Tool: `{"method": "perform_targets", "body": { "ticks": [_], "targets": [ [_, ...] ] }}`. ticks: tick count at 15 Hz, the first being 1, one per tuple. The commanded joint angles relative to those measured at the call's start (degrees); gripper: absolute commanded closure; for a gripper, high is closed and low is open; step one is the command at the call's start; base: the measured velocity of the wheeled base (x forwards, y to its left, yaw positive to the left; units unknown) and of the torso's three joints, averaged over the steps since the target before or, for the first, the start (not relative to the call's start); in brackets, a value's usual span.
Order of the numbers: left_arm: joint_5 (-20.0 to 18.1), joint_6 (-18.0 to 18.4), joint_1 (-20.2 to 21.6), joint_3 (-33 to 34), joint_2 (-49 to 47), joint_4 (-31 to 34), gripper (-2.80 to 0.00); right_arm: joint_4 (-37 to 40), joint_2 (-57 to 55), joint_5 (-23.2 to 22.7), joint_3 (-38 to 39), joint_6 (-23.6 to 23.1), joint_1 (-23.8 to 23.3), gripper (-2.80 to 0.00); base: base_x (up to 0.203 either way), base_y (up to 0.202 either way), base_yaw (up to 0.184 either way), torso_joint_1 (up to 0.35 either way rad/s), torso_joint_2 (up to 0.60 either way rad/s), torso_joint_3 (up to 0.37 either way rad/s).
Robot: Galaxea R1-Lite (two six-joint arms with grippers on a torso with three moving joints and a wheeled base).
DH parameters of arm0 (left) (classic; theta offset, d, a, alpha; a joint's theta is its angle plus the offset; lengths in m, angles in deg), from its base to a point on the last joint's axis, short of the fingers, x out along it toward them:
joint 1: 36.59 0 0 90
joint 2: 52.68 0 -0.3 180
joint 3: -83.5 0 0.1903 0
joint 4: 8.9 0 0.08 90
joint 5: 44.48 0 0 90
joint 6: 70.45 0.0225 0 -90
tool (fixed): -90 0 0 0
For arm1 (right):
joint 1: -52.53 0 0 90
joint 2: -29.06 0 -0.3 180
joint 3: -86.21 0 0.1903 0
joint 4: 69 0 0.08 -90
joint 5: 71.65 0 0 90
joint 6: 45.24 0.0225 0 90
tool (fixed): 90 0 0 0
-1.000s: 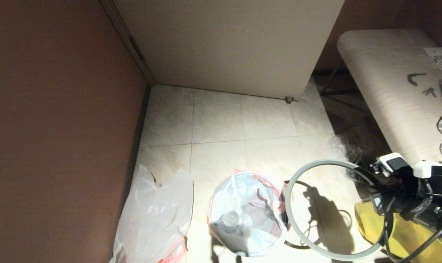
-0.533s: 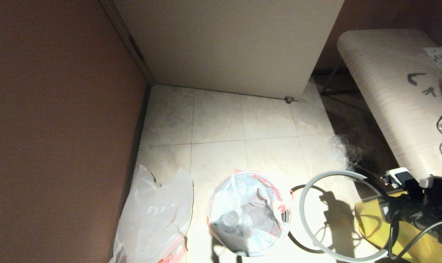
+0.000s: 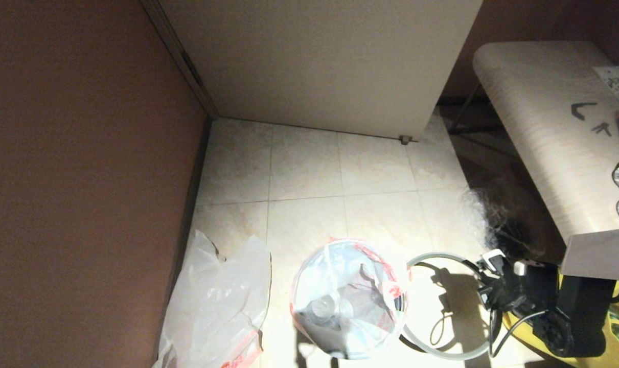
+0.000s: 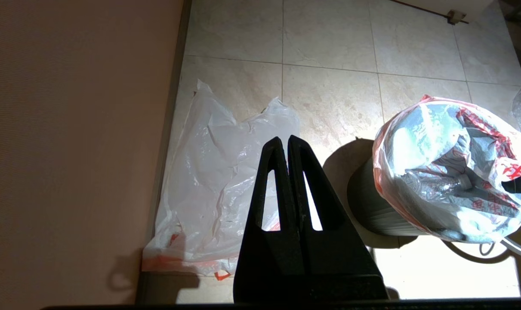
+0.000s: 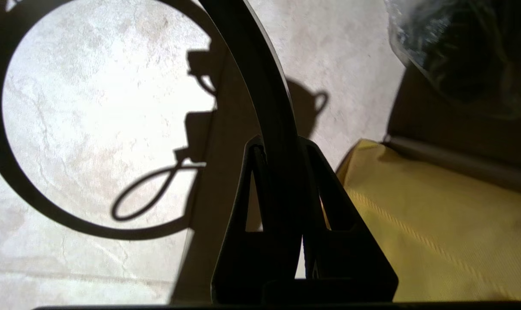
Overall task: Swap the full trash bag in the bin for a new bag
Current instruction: Place the trash can ring on the floor
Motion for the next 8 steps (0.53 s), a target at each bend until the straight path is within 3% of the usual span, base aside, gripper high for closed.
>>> {"method": "perform_targets", "body": {
  "ticks": [1, 8],
  "targets": [
    [0.0, -0.1, 0.0, 0.0, 0.0, 0.0, 0.0, 4.6, -2.4, 0.4, -6.7, -0.2, 1.5, 0.0, 0.0, 0.0, 0.0, 0.0, 0.0, 0.0],
    [0.0, -0.1, 0.0, 0.0, 0.0, 0.0, 0.0, 28.7, -15.1, 2.3, -31.5, -0.3, 4.2, 0.0, 0.0, 0.0, 0.0, 0.0, 0.0, 0.0]
  ]
}}
